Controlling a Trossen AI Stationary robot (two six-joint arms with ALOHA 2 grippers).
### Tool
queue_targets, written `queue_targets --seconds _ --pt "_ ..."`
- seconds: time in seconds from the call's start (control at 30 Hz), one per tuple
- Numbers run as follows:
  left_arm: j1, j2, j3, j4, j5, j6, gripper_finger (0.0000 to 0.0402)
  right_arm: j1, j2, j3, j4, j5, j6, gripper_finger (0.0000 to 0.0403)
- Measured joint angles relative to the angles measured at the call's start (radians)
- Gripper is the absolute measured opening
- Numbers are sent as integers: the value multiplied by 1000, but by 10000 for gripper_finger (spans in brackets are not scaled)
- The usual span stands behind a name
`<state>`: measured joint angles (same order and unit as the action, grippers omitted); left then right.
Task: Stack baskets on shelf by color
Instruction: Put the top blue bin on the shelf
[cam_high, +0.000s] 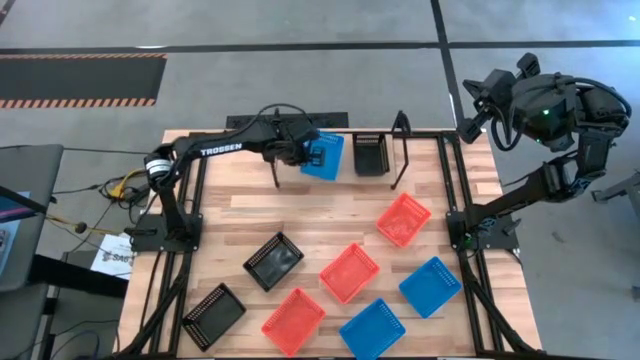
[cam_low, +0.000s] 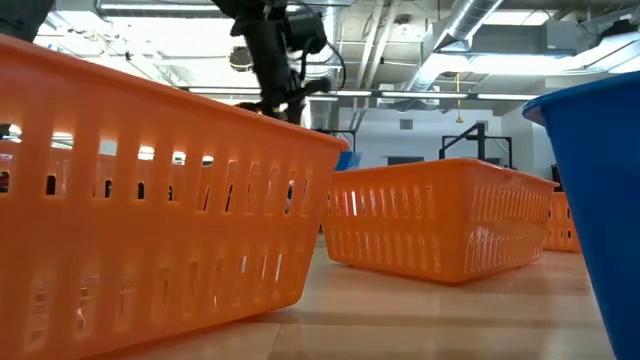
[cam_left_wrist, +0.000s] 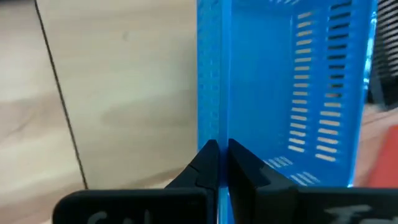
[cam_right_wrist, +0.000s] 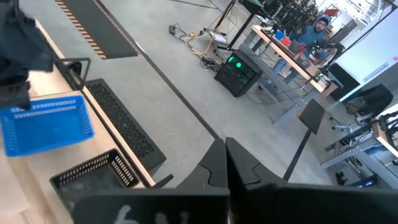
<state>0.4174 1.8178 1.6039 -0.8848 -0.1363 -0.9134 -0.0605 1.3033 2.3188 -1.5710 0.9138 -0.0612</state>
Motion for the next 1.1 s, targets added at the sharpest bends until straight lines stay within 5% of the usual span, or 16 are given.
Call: queue_targets --seconds 0.53,1.1 --pt "-23 5 57 -12 -29 34 0 0 0 0 0 -2 0 1" --pt "-53 4 49 218 28 62 0 0 7 0 0 -52 -2 1"
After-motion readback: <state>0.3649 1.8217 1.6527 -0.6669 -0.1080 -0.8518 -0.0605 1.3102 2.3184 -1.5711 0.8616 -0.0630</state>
